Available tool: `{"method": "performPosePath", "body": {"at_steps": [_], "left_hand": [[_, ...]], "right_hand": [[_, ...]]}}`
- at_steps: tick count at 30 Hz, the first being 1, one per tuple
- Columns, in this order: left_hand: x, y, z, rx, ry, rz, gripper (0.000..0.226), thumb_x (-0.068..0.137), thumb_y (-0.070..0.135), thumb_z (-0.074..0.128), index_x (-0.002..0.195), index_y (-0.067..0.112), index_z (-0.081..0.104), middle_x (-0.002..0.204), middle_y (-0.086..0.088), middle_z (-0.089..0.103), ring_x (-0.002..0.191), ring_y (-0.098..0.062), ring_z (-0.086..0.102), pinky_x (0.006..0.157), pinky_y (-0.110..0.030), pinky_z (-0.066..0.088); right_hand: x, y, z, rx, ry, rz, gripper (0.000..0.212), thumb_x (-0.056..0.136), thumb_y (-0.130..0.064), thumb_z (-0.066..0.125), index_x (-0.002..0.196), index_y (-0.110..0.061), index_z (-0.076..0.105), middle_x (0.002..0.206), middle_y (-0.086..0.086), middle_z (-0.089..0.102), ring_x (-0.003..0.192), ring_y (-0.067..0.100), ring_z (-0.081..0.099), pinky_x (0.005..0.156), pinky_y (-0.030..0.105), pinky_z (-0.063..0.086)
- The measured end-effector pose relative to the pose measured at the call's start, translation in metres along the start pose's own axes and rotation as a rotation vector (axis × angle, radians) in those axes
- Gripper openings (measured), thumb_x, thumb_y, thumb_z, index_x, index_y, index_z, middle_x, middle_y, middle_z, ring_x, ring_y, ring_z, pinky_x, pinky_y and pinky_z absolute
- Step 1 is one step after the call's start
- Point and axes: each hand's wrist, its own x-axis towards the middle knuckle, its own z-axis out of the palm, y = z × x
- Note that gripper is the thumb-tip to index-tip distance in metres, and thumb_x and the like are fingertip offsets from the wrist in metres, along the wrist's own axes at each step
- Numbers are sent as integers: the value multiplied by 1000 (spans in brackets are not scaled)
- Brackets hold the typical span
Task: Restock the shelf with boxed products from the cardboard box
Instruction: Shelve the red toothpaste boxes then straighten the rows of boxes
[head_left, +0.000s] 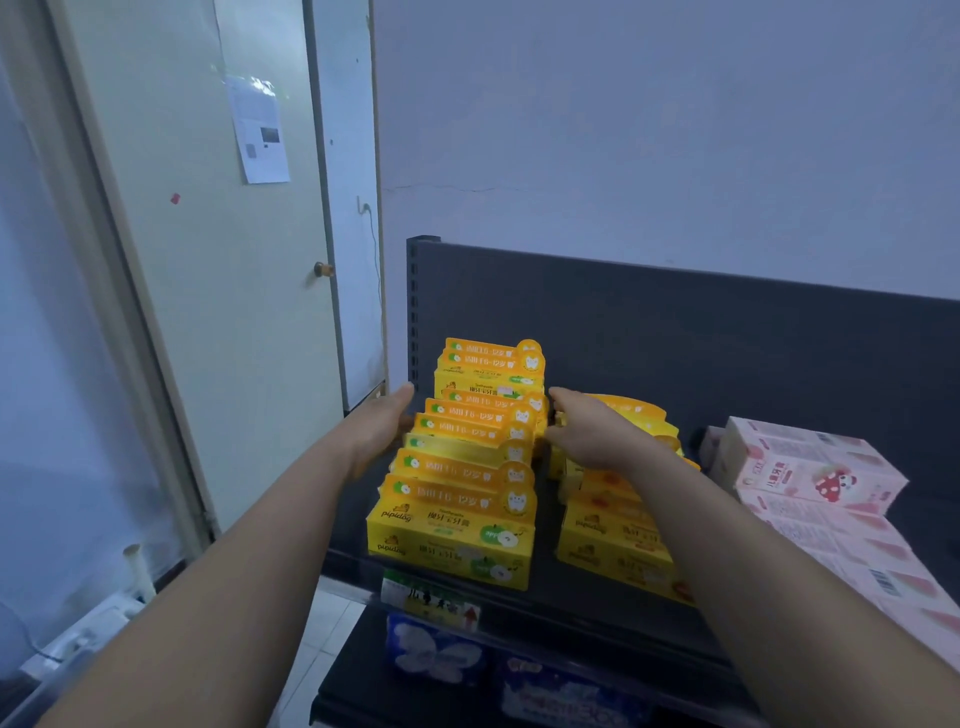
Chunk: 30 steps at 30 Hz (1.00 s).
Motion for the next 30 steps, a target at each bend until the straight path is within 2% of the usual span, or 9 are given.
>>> {"method": "performPosePath", "body": {"at_steps": [4, 6, 8, 11, 14, 18, 23, 27, 30], "left_hand": [[20, 4, 5, -76, 6, -16, 63, 100, 52, 29, 138, 3, 42, 88, 2, 63, 84, -13, 60, 95, -36, 41], [30, 4, 8, -74, -40, -41, 55, 100, 52, 27, 116, 9, 57, 75, 8, 69, 77, -11, 64, 83, -33, 45], [33, 8, 11, -66, -79, -55, 47, 101, 50, 26, 86, 18, 57, 60, 13, 69, 62, -6, 67, 69, -29, 45], [37, 12, 12, -40, -107, -44, 43, 99, 53, 27, 81, 25, 55, 63, 13, 69, 58, -2, 66, 65, -29, 45], [39, 10, 10, -20, -134, -36, 41, 100, 52, 25, 83, 28, 54, 60, 18, 68, 53, 5, 62, 62, -26, 42], [35, 14, 9, 2, -140, -18, 41, 101, 50, 21, 83, 31, 53, 76, 13, 66, 68, -3, 62, 66, -27, 42], [51, 12, 5, 16, -155, -7, 47, 99, 55, 22, 94, 28, 59, 100, 7, 66, 88, -10, 63, 93, -34, 41], [60, 15, 7, 45, -181, -37, 61, 95, 63, 24, 112, 21, 66, 104, -1, 73, 96, -18, 69, 78, -34, 51], [67, 16, 9, 57, -177, -64, 74, 89, 72, 27, 118, 15, 64, 106, -6, 72, 99, -23, 69, 94, -44, 50]], "right_hand": [[11, -2, 2, -75, -43, 2, 19, 96, -11, 48, 114, -18, 51, 125, 9, 57, 118, 29, 51, 106, 43, 39], [21, -1, 6, -89, -49, 0, 12, 95, -12, 49, 105, -16, 53, 116, 8, 60, 112, 27, 54, 105, 45, 40], [28, 0, 9, -92, -66, 3, 18, 95, -16, 50, 113, -13, 54, 118, 8, 59, 114, 28, 53, 107, 46, 37], [34, 0, 11, -88, -69, -8, 27, 97, -21, 50, 122, -12, 50, 124, 8, 55, 119, 28, 50, 109, 47, 34], [38, 5, 16, -44, -77, -46, 24, 96, -21, 50, 119, -15, 53, 120, 7, 59, 111, 27, 55, 102, 44, 43], [43, 11, 17, -28, -70, -63, 24, 96, -21, 53, 120, -17, 53, 119, 5, 61, 110, 25, 57, 99, 43, 46], [60, 18, 12, -20, -2, -46, 43, 94, -27, 57, 134, -20, 43, 131, 3, 54, 121, 25, 49, 107, 46, 38], [74, 23, 14, 46, -7, -29, 65, 92, -30, 61, 146, -26, 24, 138, 1, 51, 129, 27, 45, 111, 52, 31], [84, 29, 18, 86, -44, 1, 76, 90, -36, 63, 148, -26, 16, 143, 1, 48, 134, 29, 41, 114, 55, 25]]}}
